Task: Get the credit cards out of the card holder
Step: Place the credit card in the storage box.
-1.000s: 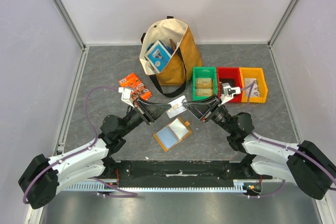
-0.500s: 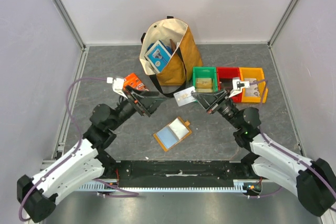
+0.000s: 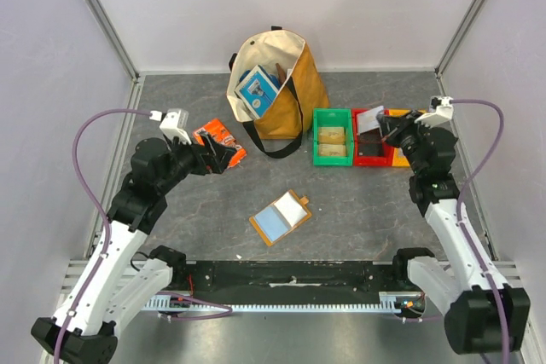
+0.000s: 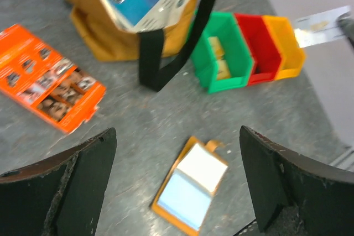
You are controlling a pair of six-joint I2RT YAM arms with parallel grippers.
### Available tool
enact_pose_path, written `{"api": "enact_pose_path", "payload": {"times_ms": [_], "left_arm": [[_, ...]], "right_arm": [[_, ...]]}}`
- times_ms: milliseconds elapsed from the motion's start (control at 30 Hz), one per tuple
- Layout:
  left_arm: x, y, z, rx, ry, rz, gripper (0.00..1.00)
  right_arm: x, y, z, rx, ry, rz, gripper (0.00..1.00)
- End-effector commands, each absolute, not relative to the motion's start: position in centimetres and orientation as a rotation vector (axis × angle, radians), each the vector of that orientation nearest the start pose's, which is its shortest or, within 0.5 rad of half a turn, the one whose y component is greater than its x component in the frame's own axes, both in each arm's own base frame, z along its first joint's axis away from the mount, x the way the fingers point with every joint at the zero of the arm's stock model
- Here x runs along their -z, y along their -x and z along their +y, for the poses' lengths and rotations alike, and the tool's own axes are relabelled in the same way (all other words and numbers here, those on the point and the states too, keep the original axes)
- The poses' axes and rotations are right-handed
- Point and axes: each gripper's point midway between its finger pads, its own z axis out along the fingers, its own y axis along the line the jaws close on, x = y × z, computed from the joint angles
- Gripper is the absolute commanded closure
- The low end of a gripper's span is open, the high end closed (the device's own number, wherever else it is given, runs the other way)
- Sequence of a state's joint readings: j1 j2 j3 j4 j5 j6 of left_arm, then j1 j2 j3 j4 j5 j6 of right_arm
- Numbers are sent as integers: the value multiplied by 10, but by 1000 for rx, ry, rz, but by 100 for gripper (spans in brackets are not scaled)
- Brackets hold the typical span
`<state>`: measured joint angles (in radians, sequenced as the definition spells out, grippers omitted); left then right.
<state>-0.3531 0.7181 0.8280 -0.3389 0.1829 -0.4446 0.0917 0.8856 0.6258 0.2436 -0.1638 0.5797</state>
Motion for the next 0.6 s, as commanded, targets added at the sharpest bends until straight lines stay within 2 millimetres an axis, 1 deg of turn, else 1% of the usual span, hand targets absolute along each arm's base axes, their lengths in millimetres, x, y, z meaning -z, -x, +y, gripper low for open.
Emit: {"api": "enact_pose_path", "payload": {"times_ms": [0, 67, 133, 233, 300, 367, 400, 433, 467, 500, 533, 567], "left_arm": [[-251, -247, -122, 554, -107, 1934, 3], [-245, -246, -114, 503, -104, 1933, 3], [-239, -245, -105, 448, -94, 1934, 3], [-235, -243, -91, 374, -61, 1933, 3], [-235, -243, -87, 351, -47, 1932, 3], [-235, -242, -87, 357, -45, 1931, 3], [-234, -241, -87, 357, -44, 1931, 3], [-235, -241, -87, 357, -48, 1930, 3], [-233, -241, -87, 359, -50, 1935, 3], [-232, -240, -88, 362, -55, 1936, 3], [-232, -240, -89, 367, -57, 1938, 3], [-231, -240, -89, 368, -58, 1940, 3]], "right_arm": [[-255, -360, 4, -358, -417, 1684, 100], [-251, -362, -30, -278, -487, 1680, 100], [-243, -364, -57, -201, -549, 1685, 100], [-226, -367, -87, -108, -605, 1714, 100], [-207, -372, -103, -74, -634, 1764, 100], [-190, -380, -110, -109, -631, 1821, 100], [-184, -385, -111, -130, -621, 1841, 100], [-175, -390, -110, -149, -613, 1870, 100], [-166, -394, -109, -174, -607, 1897, 100], [-160, -399, -103, -226, -588, 1916, 100], [-147, -404, -97, -283, -579, 1950, 100], [-145, -408, -92, -324, -566, 1956, 100]]}}
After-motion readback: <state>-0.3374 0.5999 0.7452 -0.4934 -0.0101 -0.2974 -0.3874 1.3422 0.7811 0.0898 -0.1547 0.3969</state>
